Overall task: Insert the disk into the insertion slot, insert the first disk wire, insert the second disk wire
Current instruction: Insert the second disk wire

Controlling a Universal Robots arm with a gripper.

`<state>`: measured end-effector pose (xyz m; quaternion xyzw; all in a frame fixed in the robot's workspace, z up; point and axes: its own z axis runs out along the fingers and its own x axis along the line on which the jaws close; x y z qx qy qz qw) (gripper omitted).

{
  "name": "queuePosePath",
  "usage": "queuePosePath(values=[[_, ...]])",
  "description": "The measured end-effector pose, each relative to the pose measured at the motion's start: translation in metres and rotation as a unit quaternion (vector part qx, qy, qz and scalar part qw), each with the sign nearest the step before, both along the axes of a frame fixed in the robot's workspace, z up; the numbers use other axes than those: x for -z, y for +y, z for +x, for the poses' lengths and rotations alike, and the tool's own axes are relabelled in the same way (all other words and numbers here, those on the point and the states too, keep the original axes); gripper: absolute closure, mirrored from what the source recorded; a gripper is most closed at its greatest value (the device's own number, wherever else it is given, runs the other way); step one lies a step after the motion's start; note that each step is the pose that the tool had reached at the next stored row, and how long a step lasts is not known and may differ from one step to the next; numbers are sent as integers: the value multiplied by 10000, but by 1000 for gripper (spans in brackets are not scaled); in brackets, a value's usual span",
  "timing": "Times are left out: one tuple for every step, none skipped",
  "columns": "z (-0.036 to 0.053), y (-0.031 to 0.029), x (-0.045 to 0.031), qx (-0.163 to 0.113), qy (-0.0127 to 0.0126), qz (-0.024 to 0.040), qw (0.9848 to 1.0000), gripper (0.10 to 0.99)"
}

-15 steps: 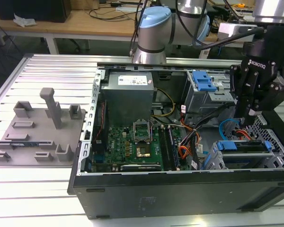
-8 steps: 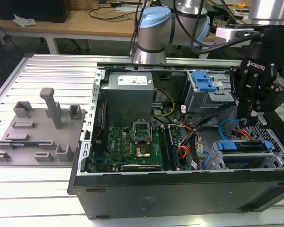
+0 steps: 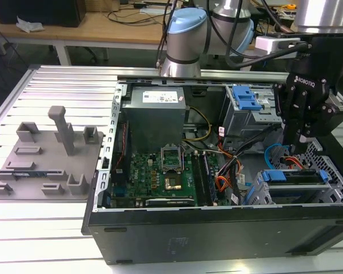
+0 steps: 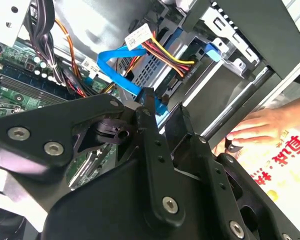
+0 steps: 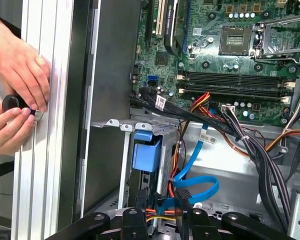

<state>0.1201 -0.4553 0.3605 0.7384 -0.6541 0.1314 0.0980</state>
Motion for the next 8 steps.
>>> queuePosePath(values=[[2, 0, 2, 0, 1, -1, 10000, 725], [6, 0, 5, 0, 4, -3, 10000, 725], [9, 0, 7, 3, 9, -7, 10000, 725], [24, 1, 9, 22, 23, -18, 10000, 725], [38, 4, 10, 45, 46, -27, 10000, 725], [48, 8, 14, 84, 81, -36, 9999, 725], [55, 12, 16, 118, 112, -42, 9999, 725], [62, 22, 20, 141, 135, -49, 9998, 725]])
